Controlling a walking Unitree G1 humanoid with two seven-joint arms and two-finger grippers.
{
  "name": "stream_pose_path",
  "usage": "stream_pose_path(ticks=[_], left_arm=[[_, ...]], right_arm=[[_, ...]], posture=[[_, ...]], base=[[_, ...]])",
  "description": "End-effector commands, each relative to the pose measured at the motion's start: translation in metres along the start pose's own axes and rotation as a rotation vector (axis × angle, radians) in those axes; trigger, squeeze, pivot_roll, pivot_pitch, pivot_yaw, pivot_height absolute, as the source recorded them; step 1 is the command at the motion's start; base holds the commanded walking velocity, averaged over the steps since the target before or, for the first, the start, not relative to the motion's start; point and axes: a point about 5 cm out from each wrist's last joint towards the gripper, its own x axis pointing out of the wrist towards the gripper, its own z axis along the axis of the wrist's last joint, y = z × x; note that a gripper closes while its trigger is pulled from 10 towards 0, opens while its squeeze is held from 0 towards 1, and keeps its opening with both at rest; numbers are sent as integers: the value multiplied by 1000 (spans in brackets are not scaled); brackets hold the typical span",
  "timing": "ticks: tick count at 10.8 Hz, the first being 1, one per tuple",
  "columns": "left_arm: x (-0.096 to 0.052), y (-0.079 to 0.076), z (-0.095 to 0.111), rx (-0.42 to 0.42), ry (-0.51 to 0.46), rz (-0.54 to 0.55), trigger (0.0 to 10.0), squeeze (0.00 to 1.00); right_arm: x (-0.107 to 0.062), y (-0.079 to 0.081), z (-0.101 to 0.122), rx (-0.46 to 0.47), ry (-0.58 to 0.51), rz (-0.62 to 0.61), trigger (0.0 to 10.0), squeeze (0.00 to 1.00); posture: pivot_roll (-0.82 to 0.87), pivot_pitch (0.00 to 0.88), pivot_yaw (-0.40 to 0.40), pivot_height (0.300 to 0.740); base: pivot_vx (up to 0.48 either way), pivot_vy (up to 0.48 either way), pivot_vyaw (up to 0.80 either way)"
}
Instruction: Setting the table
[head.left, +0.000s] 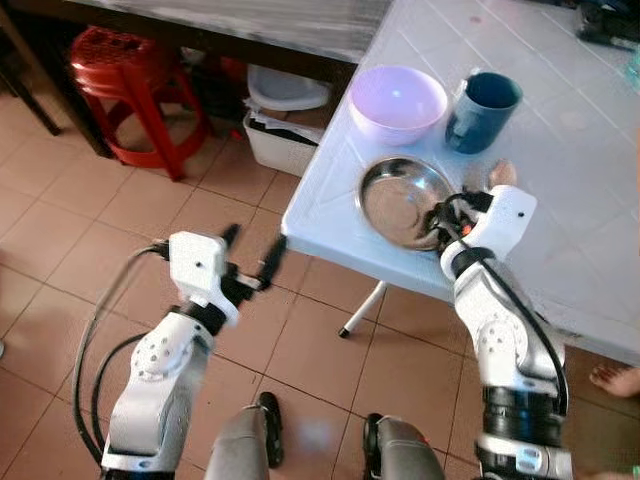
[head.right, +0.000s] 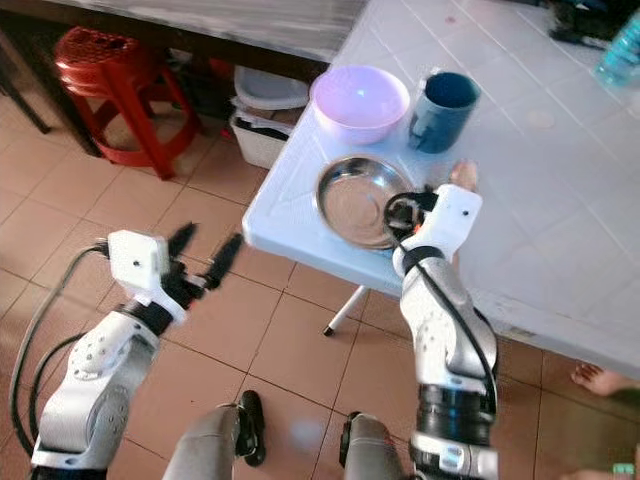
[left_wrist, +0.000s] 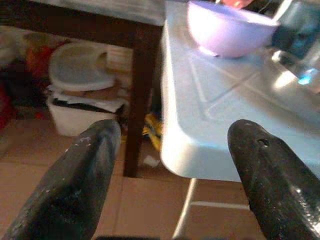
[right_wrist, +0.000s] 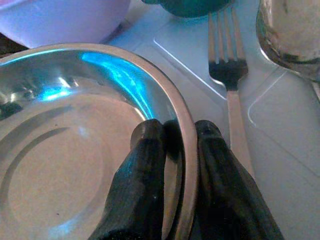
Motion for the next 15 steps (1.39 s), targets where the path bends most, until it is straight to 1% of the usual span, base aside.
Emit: stream_pose_path(ticks=[1,3,4,5,6,7,9,10,11,12,13,14,15], left_arm=[[-3,3,-4,25,16,35,10000,0],[-1,5,-4,32,5,69,10000,0],[1,8,-3,52,-11,97,10000,0],[2,11,-1,80,-23,119,10000,0],[3,12,-1,78,-25,121,10000,0],[3,11,-2,64,-23,121,10000,0],[3,9,-2,71,-29,115,10000,0],[3,8,-2,70,-32,107,10000,0],[3,8,-2,80,-36,103,10000,0],[3,6,-3,101,-34,105,10000,0],[3,5,-4,109,-34,112,10000,0],[2,5,-8,86,-21,133,10000,0],[2,5,-10,83,-16,136,10000,0]], right_arm=[[-3,-1,-15,-30,59,1,10000,0],[-4,-2,-16,-49,52,-2,10000,0],[-3,-1,-15,-99,29,10,10000,0],[-2,-1,-16,-120,37,-2,10000,0],[-1,-3,-16,-141,34,-19,10000,0],[-2,-5,-18,-128,39,-28,10000,0],[-3,-11,-18,-97,33,-57,10000,0],[-3,-12,-19,-113,31,-73,10000,0],[-2,-10,-17,-172,4,-80,10000,0],[-5,-4,-15,-171,-29,-12,10000,0],[-10,-6,-11,-110,-80,13,10000,0],[-13,-9,-12,-149,-86,-5,10000,0],[-13,-9,-13,-160,-85,-8,10000,0]], posture=[[-74,217,18,740],[-76,219,17,740],[-76,217,17,740],[-74,218,17,740],[-75,218,17,740],[-75,218,19,740],[-77,220,21,740],[-76,218,21,740],[-73,210,23,740],[-75,200,22,740],[-75,192,19,740],[-80,185,21,740],[-82,180,21,740]], base=[[0,480,0],[0,480,0],[0,480,0],[0,480,0],[0,480,0],[0,480,0],[0,480,0],[0,472,0],[244,416,0],[315,360,0],[428,0,0],[465,0,0],[472,0,0]])
